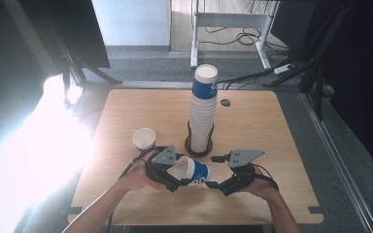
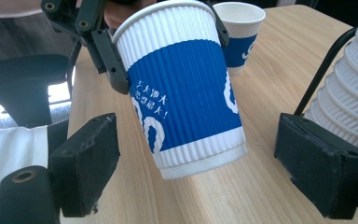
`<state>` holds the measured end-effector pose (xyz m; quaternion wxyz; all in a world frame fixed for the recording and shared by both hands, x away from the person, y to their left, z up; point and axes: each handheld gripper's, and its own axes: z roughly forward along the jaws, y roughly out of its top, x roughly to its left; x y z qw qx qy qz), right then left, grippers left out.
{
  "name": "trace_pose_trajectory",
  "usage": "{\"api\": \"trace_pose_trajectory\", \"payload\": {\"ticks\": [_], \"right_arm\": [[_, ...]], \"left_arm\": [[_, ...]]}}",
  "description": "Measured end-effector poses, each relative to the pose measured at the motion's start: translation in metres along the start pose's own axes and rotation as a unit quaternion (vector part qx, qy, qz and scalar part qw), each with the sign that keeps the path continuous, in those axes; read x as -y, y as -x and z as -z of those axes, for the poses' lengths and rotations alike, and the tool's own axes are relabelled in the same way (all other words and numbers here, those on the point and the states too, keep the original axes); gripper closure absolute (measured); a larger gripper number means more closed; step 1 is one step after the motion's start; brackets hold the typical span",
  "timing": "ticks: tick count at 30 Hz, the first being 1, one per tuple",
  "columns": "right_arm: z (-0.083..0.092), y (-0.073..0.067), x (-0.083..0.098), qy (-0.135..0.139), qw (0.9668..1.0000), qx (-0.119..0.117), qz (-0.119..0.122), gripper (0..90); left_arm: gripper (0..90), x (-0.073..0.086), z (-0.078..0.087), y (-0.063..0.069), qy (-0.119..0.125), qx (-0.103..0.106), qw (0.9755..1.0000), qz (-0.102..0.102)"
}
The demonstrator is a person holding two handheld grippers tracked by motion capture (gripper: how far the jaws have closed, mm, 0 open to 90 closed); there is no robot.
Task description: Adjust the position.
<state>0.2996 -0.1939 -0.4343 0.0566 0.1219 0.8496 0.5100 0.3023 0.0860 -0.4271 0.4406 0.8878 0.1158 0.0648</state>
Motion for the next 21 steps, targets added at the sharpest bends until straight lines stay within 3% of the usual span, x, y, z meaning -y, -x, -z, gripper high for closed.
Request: {"api": "trace_pose_trajectory", "payload": {"ticks": [12,16,21], "right_arm": [[-0.022,-0.002,-0.006,-0.042,0.9988,-0.004,0.023,14.0],[-0.034,-0.004,-0.008,-0.063,0.9972,-0.002,0.040,14.0],[-0.044,-0.005,-0.006,-0.078,0.9960,-0.007,0.043,13.9]], "left_arm": [[16.3,-0.008,-0.005,0.000,-0.039,-0.005,0.9991,-0.018],[16.3,-0.010,-0.010,0.001,-0.054,0.000,0.9983,-0.024],[16.2,-0.012,-0.012,0.000,-0.066,0.004,0.9974,-0.029]]}}
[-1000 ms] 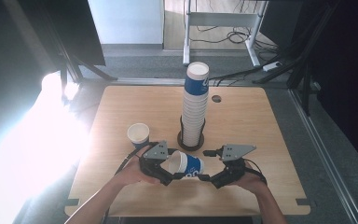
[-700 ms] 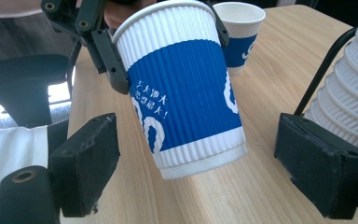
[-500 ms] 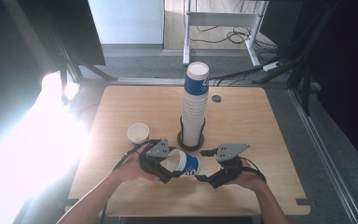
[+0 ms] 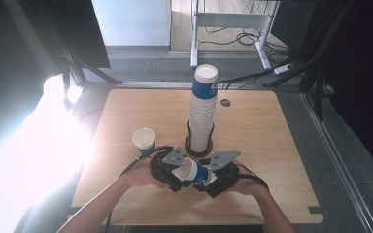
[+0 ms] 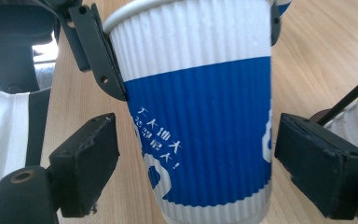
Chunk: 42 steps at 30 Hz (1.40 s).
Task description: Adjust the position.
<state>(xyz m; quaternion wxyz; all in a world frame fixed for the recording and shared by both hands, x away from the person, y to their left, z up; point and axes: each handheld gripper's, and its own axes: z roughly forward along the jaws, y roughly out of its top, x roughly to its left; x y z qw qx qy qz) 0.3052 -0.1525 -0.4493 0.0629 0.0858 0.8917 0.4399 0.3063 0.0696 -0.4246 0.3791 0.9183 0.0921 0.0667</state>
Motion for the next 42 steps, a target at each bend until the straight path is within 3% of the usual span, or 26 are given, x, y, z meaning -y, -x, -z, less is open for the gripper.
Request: {"api": "trace_pose_trajectory", "payload": {"ticks": [15,22,27,32,42], "right_arm": [[-0.018,-0.004,0.003,-0.032,0.9992,0.006,0.022,25.2],[-0.013,-0.005,0.007,-0.007,0.9996,0.016,0.021,25.5],[-0.007,-0.003,0.013,0.020,0.9995,0.025,0.005,25.5],[0.001,0.000,0.017,0.047,0.9982,0.034,-0.019,25.4],[0.009,0.002,0.025,0.098,0.9910,0.073,-0.055,25.4]], "left_arm": [[15.8,-0.002,-0.006,0.003,-0.005,0.012,0.9999,-0.002],[11.2,-0.003,-0.004,0.005,0.006,-0.005,0.9999,0.007],[9.7,-0.001,0.002,0.006,0.038,-0.020,0.9989,0.021],[8.7,0.006,0.010,0.008,0.078,-0.041,0.9951,0.044],[8.9,0.024,0.020,0.012,0.145,-0.067,0.9817,0.103]]}}
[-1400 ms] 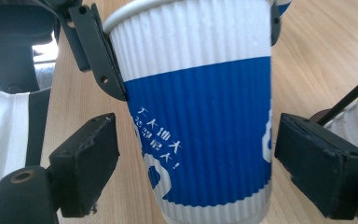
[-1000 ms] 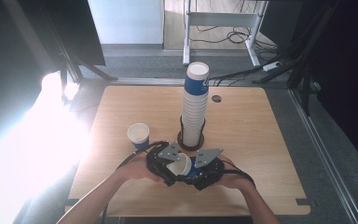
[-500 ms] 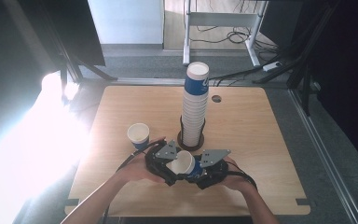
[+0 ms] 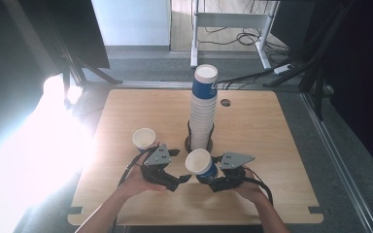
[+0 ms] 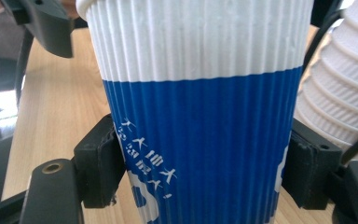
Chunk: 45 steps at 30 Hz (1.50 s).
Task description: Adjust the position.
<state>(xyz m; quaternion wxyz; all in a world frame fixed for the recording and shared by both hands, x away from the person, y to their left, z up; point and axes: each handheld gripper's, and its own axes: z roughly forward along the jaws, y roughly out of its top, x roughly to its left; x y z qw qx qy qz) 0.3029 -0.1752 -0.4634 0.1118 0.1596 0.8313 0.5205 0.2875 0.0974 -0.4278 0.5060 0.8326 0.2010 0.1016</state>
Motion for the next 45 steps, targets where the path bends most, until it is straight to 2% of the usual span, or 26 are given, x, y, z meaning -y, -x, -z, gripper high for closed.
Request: {"api": "trace_pose_trajectory", "payload": {"ticks": [7,10,13,17,21,24,29,32,36,41,45], "right_arm": [[0.005,0.001,0.006,0.018,0.9994,0.024,-0.017,25.5],[0.010,0.005,0.011,0.028,0.9981,0.049,-0.026,25.5],[0.017,0.012,0.016,0.030,0.9952,0.084,-0.040,25.5],[0.026,0.028,0.022,0.012,0.9895,0.130,-0.063,25.5],[0.033,0.044,0.028,-0.013,0.9805,0.176,-0.087,25.6],[0.034,0.056,0.034,-0.033,0.9721,0.207,-0.106,25.5],[0.033,0.075,0.046,-0.066,0.9588,0.242,-0.134,25.6],[0.033,0.083,0.052,-0.076,0.9528,0.256,-0.145,25.6],[0.033,0.088,0.056,-0.079,0.9495,0.263,-0.152,25.6],[0.035,0.092,0.059,-0.081,0.9468,0.269,-0.157,25.6],[0.038,0.096,0.062,-0.080,0.9422,0.280,-0.165,25.6]], "left_arm": [[9.3,0.015,0.002,0.004,0.011,-0.009,0.9996,0.026],[9.4,0.021,0.001,0.008,0.010,-0.013,0.9994,0.030],[10.2,0.028,-0.001,0.013,0.006,-0.020,0.9993,0.031],[10.3,0.035,-0.002,0.017,0.004,-0.021,0.9991,0.036],[10.8,0.040,0.001,0.017,0.010,-0.024,0.9985,0.047],[11.0,0.042,0.004,0.017,0.019,-0.026,0.9980,0.055],[11.1,0.047,0.005,0.018,0.025,-0.026,0.9975,0.061],[11.1,0.049,0.005,0.017,0.026,-0.028,0.9972,0.064],[11.2,0.048,0.007,0.015,0.029,-0.031,0.9970,0.065],[11.5,0.048,0.009,0.014,0.031,-0.034,0.9968,0.066],[11.6,0.049,0.009,0.014,0.033,-0.035,0.9966,0.068]]}}
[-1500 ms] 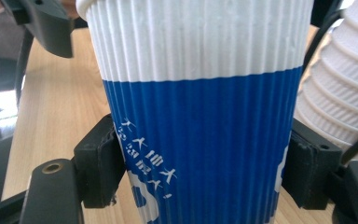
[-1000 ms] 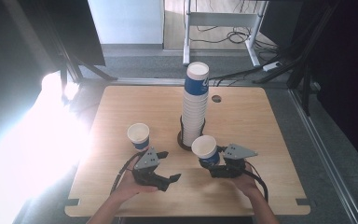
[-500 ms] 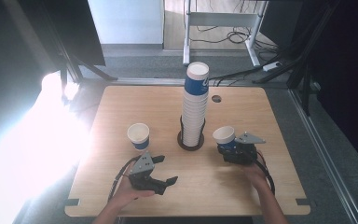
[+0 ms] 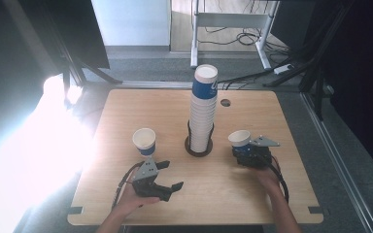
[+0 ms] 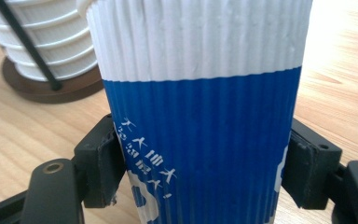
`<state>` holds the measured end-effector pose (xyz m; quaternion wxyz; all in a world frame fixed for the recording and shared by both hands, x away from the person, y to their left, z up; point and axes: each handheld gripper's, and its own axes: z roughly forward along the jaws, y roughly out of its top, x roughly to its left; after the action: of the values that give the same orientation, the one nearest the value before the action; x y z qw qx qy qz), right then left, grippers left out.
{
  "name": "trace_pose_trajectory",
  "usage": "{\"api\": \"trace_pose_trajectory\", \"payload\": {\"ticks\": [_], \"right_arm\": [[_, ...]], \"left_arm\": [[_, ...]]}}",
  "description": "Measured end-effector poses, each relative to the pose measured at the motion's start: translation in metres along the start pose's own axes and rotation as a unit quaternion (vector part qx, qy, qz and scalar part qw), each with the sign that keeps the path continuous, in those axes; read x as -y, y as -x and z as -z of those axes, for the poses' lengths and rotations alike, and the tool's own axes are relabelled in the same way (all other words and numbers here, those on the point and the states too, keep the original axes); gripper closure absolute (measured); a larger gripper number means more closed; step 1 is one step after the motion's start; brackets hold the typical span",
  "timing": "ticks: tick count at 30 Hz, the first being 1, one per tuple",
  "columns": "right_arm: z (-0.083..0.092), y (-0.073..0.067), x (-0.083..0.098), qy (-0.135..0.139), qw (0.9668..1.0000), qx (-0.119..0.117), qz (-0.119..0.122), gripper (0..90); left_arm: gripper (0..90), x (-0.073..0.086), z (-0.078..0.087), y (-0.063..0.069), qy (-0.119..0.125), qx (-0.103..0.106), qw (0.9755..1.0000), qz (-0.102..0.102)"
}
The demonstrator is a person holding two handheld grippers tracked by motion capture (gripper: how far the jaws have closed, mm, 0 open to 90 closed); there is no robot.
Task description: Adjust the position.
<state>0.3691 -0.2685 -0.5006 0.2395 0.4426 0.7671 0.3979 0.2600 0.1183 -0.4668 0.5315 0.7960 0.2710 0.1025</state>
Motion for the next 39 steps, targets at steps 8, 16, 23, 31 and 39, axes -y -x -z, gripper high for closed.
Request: {"api": "trace_pose_trajectory", "payload": {"ticks": [8,16,23,31,39], "right_arm": [[0.001,0.008,0.003,0.000,0.9998,0.014,-0.014,25.6],[0.001,0.009,0.004,0.000,0.9997,0.020,-0.013,25.5],[0.009,0.009,0.010,-0.001,0.9998,0.017,-0.013,25.5],[0.015,0.009,0.014,-0.008,0.9998,0.018,-0.006,25.4],[0.020,0.010,0.019,-0.014,0.9997,0.017,-0.008,25.2]], "left_arm": [[11.6,0.001,0.002,-0.003,0.005,-0.006,0.9999,0.007],[11.8,0.004,0.003,-0.004,0.003,-0.012,0.9999,0.010],[12.3,0.006,0.003,-0.003,0.003,-0.014,0.9998,0.010],[12.5,0.007,0.004,-0.004,0.004,-0.016,0.9998,0.013],[12.6,0.009,0.004,-0.005,0.004,-0.018,0.9997,0.016]]}}
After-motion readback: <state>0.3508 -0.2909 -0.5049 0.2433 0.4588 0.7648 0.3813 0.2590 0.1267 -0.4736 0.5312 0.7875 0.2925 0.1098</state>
